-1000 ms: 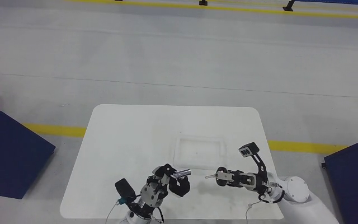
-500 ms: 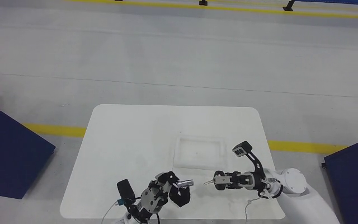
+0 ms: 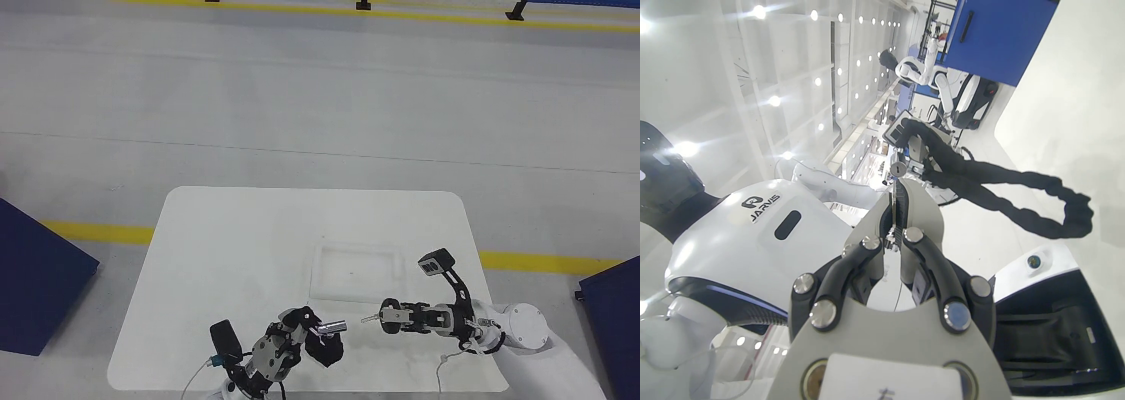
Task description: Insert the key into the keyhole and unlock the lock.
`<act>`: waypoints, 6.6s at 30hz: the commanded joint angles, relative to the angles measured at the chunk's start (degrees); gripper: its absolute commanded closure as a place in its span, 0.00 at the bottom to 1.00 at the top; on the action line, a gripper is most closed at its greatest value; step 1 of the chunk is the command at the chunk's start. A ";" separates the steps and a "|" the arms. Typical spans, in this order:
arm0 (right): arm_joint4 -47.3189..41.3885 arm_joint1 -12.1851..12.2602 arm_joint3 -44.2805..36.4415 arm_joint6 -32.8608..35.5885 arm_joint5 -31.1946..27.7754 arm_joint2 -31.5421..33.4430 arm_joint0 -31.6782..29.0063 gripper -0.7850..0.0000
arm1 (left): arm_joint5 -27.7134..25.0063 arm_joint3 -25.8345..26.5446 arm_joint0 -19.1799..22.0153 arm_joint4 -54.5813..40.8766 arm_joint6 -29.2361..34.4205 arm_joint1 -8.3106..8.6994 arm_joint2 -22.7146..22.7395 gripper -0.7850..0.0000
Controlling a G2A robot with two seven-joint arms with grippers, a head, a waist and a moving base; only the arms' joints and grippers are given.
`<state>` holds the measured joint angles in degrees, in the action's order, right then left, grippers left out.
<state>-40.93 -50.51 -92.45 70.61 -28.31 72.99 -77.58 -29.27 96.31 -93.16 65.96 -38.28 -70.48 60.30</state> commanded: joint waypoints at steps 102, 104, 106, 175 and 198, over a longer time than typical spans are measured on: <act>13.88 -2.56 -8.21 -11.24 0.45 -1.45 -4.33 1.00 | 4.30 1.40 -0.16 2.33 1.11 -0.26 -0.11 1.00; 13.85 -2.61 -8.22 -11.48 0.54 -1.55 -4.37 1.00 | 4.64 1.46 -0.13 3.10 1.11 -0.25 -0.06 1.00; 13.86 -2.66 -8.32 -11.56 0.63 -1.65 -4.41 1.00 | 5.15 1.50 -0.21 3.79 1.08 -0.24 -0.02 1.00; -15.02 -2.86 -3.32 -4.00 53.23 -3.19 -2.18 1.00 | 18.84 2.33 -0.13 21.63 -3.15 0.11 1.00 1.00; -26.30 -3.33 -2.66 -11.45 65.96 -3.57 -3.39 1.00 | 22.49 2.16 -0.26 22.24 -2.15 -0.06 1.68 1.00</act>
<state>-66.77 -53.84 -95.12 59.30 36.85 69.43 -80.96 -6.89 98.46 -93.43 88.01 -40.32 -70.54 61.97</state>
